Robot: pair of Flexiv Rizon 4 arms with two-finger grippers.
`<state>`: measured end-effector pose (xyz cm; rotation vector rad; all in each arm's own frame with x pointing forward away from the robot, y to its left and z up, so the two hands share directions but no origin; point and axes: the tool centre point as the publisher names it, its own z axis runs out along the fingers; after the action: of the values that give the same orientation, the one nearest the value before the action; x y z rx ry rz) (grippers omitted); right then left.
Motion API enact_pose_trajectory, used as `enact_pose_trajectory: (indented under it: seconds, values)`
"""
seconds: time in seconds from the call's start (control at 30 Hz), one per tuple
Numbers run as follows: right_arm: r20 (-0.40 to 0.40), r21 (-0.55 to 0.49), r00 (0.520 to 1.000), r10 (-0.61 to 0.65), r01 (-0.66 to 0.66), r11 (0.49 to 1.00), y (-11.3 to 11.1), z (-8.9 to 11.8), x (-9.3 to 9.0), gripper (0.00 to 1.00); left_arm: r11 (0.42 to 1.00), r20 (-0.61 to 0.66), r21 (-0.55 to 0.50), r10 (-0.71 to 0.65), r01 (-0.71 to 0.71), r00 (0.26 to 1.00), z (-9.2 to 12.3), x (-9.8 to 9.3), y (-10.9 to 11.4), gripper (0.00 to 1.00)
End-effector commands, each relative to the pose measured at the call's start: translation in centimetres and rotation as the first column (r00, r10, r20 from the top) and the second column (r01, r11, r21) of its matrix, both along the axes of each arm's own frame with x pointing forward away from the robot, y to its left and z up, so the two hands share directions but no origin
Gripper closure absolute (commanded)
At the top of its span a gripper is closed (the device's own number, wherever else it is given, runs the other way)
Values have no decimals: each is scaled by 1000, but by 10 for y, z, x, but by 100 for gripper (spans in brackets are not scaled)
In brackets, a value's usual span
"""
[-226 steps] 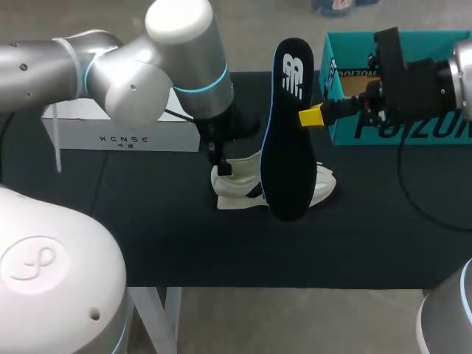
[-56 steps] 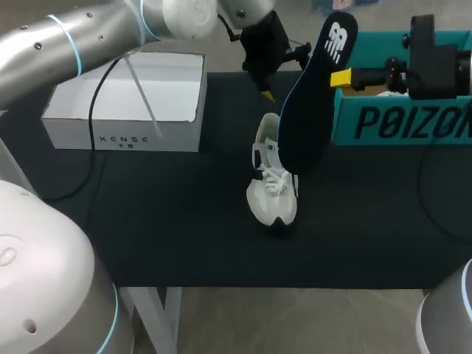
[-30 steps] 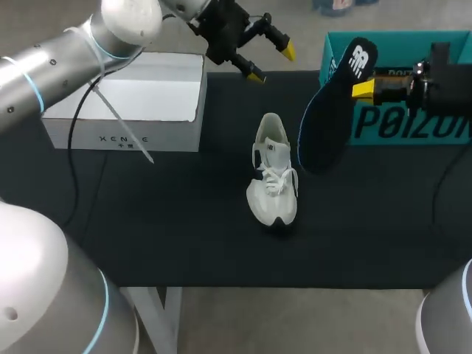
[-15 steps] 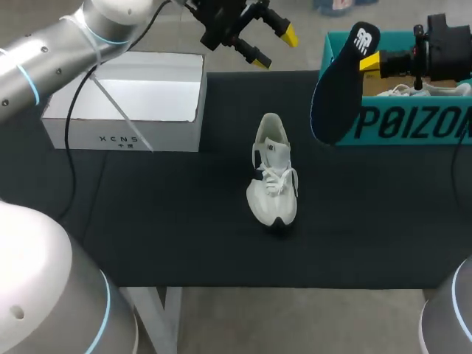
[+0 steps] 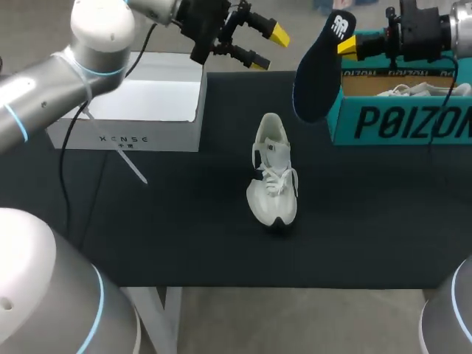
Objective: Take the shoe out of the shoebox, open the shoe tongue, remove and reinsert the insole, then place the shoe into the shoebox
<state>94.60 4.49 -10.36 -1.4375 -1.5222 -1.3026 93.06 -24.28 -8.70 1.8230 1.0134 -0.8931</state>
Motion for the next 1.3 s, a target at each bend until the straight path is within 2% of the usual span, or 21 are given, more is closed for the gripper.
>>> enact_pose_trajectory:
  seconds: [0.03, 0.2, 0.37, 0.5, 0.67, 0.73, 0.87, 0.9, 0.93, 1.17, 1.2, 1.23, 1.3]
  values:
    - [-21, 18, 999, 34, -33, 999, 15, 3, 19, 100, 993, 23, -89, 84, -81, 996, -4, 0, -3, 0]
    - [-7, 22, 999, 43, -42, 999, 25, 12, 27, 100, 982, -59, -102, 153, -159, 986, -5, 9, -14, 0]
    - [-17, -3, 995, 95, -95, 995, 37, 8, 30, 100, 976, -173, -97, 176, -195, 969, -6, 17, -17, 0]
    - [-30, -19, 991, 132, -133, 991, 45, 6, 31, 100, 977, -167, -96, 173, -190, 971, -7, 12, -11, 0]
    - [-74, -22, 983, 167, -169, 985, 53, 4, 33, 100, 974, -198, -94, 184, -206, 963, -8, 16, -11, 0]
    - [-113, -17, 979, 168, -171, 985, 54, 2, 33, 100, 975, -204, -93, 182, -204, 962, -7, 16, -11, 19]
    - [-165, 19, 975, 149, -148, 989, 57, 2, 33, 100, 974, -194, -101, 182, -204, 964, -6, 17, -11, 29]
    - [-171, 18, 974, 146, -145, 989, 57, 2, 33, 100, 971, -196, -101, 192, -215, 962, -6, 17, -11, 45]
    - [-167, 5, 975, 150, -151, 988, 59, 3, 33, 100, 971, -198, -100, 193, -216, 961, -6, 18, -11, 53]
    - [-173, 1, 972, 158, -160, 987, 63, 3, 29, 100, 974, -222, -84, 189, -212, 957, -6, 19, -13, 73]
    - [-173, 4, 973, 156, -158, 987, 63, 4, 30, 100, 974, -229, -80, 189, -212, 955, -7, 20, -13, 79]
    - [-172, 4, 973, 155, -157, 988, 63, 4, 30, 100, 974, -235, -76, 191, -214, 953, -7, 21, -13, 96]
    - [-167, 5, 975, 147, -148, 989, 64, 6, 31, 100, 974, -245, -71, 190, -214, 951, -8, 23, -14, 100]
